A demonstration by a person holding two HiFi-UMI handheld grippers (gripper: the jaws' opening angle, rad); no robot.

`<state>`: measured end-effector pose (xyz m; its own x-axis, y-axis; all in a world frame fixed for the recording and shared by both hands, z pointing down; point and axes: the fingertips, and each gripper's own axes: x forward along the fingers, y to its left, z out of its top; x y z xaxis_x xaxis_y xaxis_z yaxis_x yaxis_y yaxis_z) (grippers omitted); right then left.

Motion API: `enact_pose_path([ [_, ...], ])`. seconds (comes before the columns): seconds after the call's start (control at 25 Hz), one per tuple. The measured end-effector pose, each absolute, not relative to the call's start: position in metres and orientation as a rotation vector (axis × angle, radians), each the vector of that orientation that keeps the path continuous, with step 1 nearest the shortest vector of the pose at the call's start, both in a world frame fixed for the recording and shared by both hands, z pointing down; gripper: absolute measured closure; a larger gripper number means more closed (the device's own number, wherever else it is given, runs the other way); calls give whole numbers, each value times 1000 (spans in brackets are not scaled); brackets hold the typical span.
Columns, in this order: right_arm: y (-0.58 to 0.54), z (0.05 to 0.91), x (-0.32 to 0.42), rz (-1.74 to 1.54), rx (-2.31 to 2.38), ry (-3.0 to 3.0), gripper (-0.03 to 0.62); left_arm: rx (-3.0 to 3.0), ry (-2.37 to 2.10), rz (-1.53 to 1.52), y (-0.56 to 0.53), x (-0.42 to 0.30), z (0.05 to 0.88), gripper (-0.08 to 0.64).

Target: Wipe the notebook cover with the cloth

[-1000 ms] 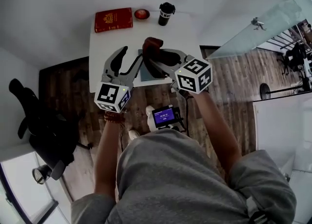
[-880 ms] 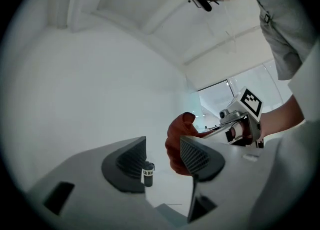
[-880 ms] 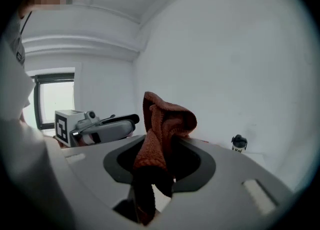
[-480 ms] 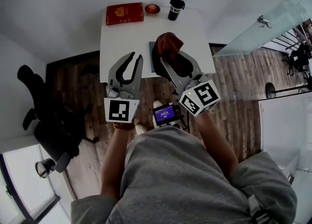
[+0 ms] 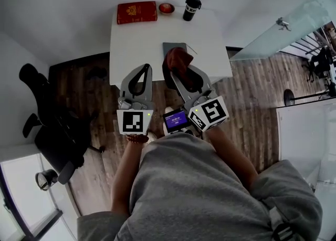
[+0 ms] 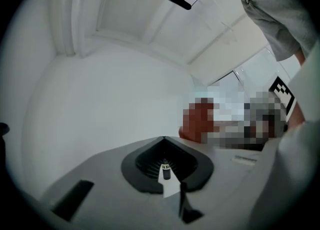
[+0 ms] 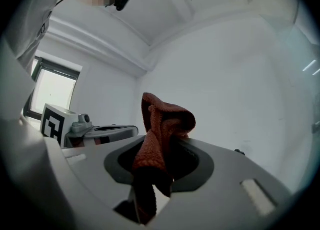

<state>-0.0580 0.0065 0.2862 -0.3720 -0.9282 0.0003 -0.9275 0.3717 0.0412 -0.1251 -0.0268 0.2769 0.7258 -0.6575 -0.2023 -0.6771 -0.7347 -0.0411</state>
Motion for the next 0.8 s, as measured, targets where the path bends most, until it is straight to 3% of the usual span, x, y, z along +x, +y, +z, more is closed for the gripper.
enact_pose_path([
  [0.8, -7, 301, -45, 30, 1787, -2543, 462, -2874, 1052, 235, -33, -120, 294, 560],
])
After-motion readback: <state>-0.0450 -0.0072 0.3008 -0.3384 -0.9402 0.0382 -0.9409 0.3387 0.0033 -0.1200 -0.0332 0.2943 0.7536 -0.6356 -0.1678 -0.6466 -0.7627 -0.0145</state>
